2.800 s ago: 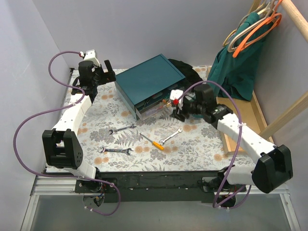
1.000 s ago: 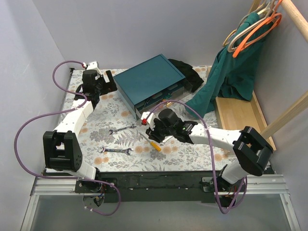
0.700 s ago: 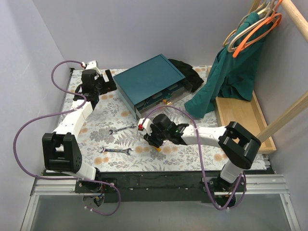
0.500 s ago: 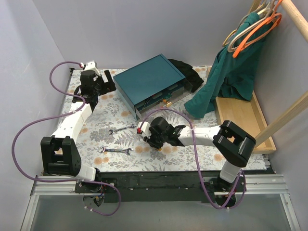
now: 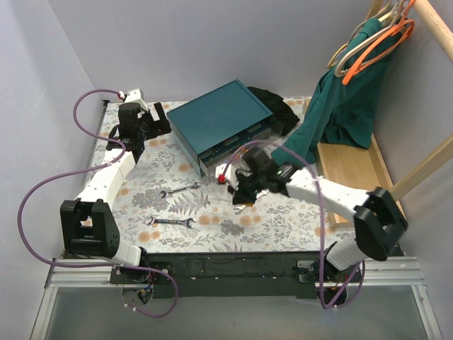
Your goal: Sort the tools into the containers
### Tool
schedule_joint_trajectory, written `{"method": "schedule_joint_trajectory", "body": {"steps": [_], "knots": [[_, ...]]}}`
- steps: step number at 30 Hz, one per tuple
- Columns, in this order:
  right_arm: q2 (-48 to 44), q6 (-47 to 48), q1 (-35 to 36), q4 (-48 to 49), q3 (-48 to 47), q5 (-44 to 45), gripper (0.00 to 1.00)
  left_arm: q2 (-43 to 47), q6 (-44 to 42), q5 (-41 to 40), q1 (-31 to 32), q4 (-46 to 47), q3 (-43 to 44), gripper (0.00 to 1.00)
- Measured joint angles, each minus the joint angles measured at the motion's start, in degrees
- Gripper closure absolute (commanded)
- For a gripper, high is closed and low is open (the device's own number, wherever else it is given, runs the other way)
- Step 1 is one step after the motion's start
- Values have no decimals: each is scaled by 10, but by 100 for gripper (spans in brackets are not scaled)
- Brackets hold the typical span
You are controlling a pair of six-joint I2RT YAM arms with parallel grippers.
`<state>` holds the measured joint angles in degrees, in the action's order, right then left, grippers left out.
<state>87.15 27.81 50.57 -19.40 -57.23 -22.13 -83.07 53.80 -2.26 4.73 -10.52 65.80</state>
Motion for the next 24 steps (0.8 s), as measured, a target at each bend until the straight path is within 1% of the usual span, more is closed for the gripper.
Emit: {"method": "schedule_joint_trajectory", "body": {"steps": [3, 5, 9, 12, 16, 19, 24], "knots": [[-56, 83, -67, -71, -78, -56, 99, -14, 0, 12, 0, 0, 24, 2], [-82, 130, -99, -85, -135, -71, 99, -25, -2, 25, 0, 1, 43, 2], [-80, 167, -132, -62, -220, -70, 99, -35, -12, 54, 0, 0, 69, 2], [-40, 174, -153, -22, -263, -52, 99, -34, -27, 70, 0, 2, 75, 2], [27, 199, -178, 19, -282, -34, 99, -33, -44, 79, 0, 2, 75, 2], [63, 245, -186, 20, -282, -26, 99, -26, -56, 83, 0, 1, 74, 2], [77, 332, -186, 13, -277, -32, 99, -14, -71, 87, 0, 2, 74, 2]]}}
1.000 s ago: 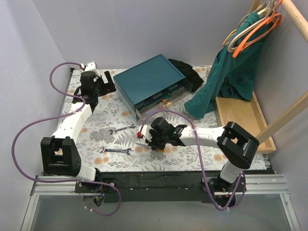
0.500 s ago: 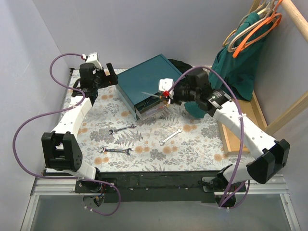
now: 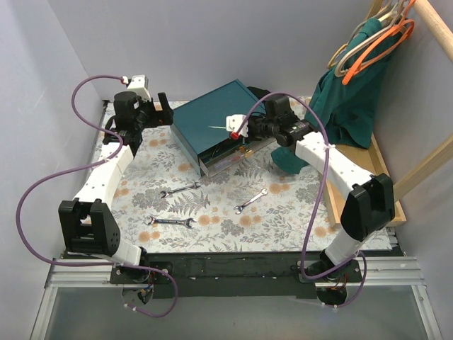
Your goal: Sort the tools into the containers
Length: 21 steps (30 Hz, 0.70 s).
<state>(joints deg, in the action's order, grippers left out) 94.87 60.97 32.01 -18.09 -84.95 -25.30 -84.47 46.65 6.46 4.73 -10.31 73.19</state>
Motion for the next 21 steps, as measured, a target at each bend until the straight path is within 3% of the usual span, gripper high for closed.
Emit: {"method": "schedule_joint_trajectory", "body": {"steps": [1, 2, 3, 5, 7, 9, 14, 21], "knots": [[-4, 21, 0, 4, 9, -3, 98, 0, -2, 0, 0, 0, 0, 2], [-10, 40, 0, 5, 19, -5, 81, 0, -4, 1, 0, 0, 0, 2], [-15, 55, 0, 5, 28, -7, 72, 0, -4, 1, 0, 0, 0, 2], [-23, 86, 1, 2, 44, -10, 59, 0, -4, 4, 0, 0, 0, 2], [-26, 107, 2, -7, 49, -13, 53, -2, -3, 9, 0, 0, 0, 2], [-26, 120, 3, -11, 49, -14, 49, -7, 0, 15, 0, 0, 1, 2], [-31, 84, 3, 3, 49, 6, 49, -38, 12, 38, 0, 4, 25, 2], [-72, -107, 2, 57, 76, 69, 52, -109, 22, 100, 10, 17, 85, 2]]}}
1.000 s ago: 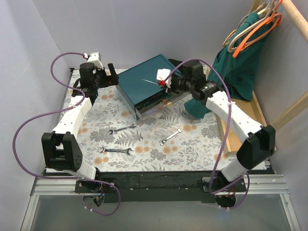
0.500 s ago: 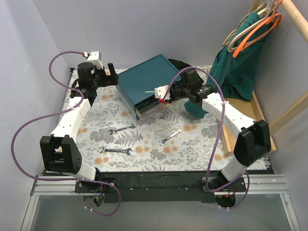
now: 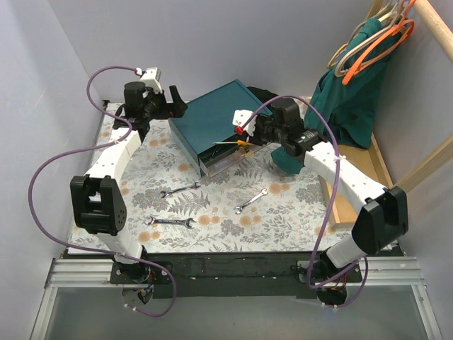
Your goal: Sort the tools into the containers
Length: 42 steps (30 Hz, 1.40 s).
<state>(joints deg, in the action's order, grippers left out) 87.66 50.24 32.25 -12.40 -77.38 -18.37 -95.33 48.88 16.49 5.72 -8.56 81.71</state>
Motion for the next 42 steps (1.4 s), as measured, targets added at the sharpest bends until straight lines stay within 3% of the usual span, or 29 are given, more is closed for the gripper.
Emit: {"method": "schedule_joint_trajectory", "body": {"steps": [4, 11, 20, 42], "knots": [[-33, -54, 0, 6, 29, 17, 55, -31, -3, 23, 26, 0, 24, 2], [-33, -74, -2, -14, 32, 33, 60, -71, -20, 56, 78, 3, 43, 17], [-33, -66, -12, -42, 66, 45, 63, -76, -64, 50, 122, -2, 21, 15], [42, -66, -30, -11, 43, 122, 64, 5, -125, 47, 147, -53, -62, 13]]}}
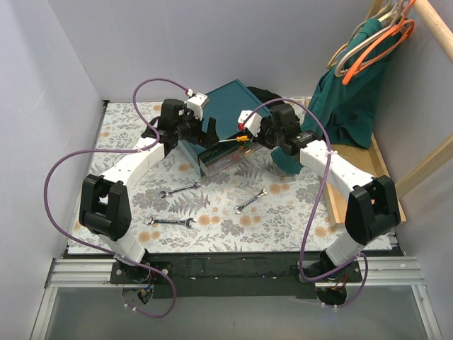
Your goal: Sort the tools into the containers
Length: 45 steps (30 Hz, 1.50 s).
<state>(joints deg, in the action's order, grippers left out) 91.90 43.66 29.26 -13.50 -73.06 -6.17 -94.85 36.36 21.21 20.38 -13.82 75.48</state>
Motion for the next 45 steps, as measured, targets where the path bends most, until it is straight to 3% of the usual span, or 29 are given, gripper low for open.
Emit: {"method": "schedule_joint_trajectory", "body": {"steps": [12, 14, 16, 20, 21, 23, 24, 26, 35, 45], "knots": [[0, -7, 0, 32, -19, 29, 68, 4, -10, 6, 5, -11, 0, 12], [-1, -23, 0, 32, -19, 31, 78, 4, -10, -4, 5, -13, 3, 13], [-8, -66, -4, 34, -11, 30, 98, 3, -10, -27, 5, -14, 15, 16], [-48, -149, -23, 33, 31, 22, 99, -12, -14, -68, 5, 1, 71, 36], [-56, -166, -28, 33, 39, 19, 99, -17, -17, -74, 5, 7, 84, 52], [-64, -190, -33, 32, 48, 14, 99, -31, -21, -77, 5, 16, 108, 71], [-65, -200, -34, 33, 52, 12, 99, -40, -22, -78, 5, 19, 119, 90], [-63, -214, -33, 32, 57, 7, 99, -59, -23, -78, 5, 20, 136, 100], [3, -244, -34, 34, 52, -7, 99, -98, -31, -72, 5, 3, 124, 100], [105, -307, -36, 31, -59, -44, 99, -90, -36, -68, 5, 16, 85, 100]]}}
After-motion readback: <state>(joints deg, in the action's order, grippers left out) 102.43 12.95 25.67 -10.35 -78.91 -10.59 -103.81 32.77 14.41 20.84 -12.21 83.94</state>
